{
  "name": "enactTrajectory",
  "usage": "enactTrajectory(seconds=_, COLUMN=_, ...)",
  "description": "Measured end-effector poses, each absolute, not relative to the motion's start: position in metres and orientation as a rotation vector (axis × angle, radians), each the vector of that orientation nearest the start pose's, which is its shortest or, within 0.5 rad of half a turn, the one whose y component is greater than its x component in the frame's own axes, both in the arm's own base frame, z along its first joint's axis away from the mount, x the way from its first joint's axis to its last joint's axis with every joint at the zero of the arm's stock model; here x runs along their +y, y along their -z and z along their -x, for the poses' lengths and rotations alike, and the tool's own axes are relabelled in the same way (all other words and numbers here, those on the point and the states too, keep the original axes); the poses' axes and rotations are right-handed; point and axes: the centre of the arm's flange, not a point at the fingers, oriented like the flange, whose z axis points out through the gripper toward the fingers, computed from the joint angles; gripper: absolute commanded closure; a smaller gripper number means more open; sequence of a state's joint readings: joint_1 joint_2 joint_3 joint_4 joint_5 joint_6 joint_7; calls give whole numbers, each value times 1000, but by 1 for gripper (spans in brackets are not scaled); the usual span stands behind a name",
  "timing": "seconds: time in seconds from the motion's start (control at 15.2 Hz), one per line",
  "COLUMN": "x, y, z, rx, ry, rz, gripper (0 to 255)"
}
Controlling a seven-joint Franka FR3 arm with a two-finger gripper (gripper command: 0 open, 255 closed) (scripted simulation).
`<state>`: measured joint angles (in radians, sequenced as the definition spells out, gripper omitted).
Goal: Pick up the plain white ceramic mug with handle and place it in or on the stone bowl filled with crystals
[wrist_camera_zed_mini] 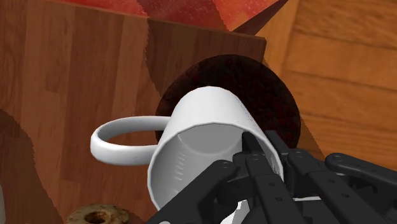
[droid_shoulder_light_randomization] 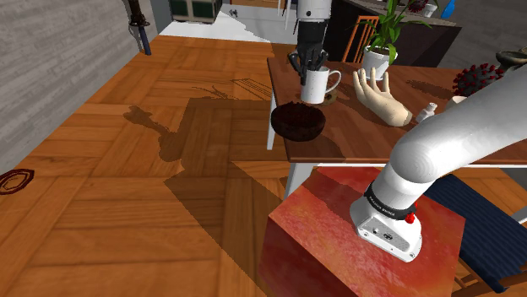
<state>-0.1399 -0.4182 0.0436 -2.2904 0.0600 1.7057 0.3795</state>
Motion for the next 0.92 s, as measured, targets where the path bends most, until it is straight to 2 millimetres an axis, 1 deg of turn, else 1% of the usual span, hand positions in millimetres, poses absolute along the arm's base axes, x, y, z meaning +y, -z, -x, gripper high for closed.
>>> enactTrajectory(seconds=0.59, x=-32, y=-453, z=-406, rx=761, ry=-266, rz=3018, gripper=255)
enactTrajectory(seconds=0.92, x=-32, y=-449, z=-405, rx=761, ry=-265, rz=3018, gripper=255)
